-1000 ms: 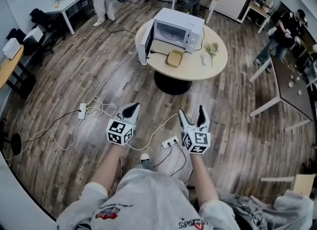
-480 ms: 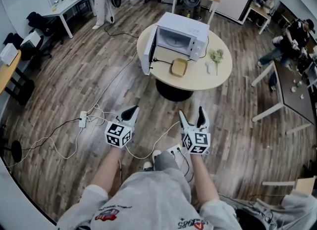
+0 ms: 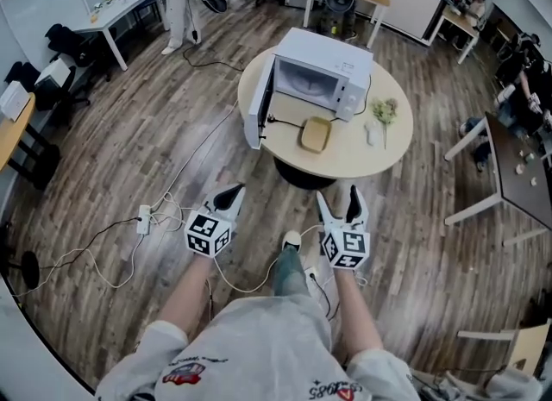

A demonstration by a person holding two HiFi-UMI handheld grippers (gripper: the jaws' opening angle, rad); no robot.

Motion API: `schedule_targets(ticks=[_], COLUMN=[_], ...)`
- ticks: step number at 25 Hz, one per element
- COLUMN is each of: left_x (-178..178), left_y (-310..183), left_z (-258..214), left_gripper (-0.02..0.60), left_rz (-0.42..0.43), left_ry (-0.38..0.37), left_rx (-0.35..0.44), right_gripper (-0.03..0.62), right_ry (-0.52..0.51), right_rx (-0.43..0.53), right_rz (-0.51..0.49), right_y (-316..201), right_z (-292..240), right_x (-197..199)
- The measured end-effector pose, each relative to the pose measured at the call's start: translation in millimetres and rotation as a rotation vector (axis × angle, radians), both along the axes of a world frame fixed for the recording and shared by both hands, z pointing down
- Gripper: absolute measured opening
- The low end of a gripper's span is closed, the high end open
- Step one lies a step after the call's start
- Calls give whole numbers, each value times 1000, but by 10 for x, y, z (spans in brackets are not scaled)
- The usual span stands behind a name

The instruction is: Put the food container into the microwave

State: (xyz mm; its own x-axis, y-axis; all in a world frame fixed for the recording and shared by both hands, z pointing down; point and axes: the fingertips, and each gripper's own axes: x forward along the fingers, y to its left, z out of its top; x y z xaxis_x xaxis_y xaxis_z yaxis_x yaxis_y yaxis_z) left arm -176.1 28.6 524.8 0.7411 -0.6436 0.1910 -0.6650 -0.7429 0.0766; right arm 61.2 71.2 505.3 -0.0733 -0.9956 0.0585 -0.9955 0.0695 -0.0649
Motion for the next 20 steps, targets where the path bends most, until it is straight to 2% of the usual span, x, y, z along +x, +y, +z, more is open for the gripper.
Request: schedule_targets(ticks=[6, 14, 20], left_x=[595, 1454, 2044], left_y=[-960, -2179, -2848], left_z=[-34, -164, -179], left_gripper=[5, 5, 5], left_rz=[15, 14, 11], left_ry=[-4, 18, 28], left_rx=[9, 2, -7], right_gripper=[390, 390, 390], right_ry=[-3, 6, 17], right_rx=[28, 17, 15], right_rz=[14, -6, -19], right_y=[-958, -2177, -2901], right_z=[-38, -125, -170], right_x=[617, 1369, 1896])
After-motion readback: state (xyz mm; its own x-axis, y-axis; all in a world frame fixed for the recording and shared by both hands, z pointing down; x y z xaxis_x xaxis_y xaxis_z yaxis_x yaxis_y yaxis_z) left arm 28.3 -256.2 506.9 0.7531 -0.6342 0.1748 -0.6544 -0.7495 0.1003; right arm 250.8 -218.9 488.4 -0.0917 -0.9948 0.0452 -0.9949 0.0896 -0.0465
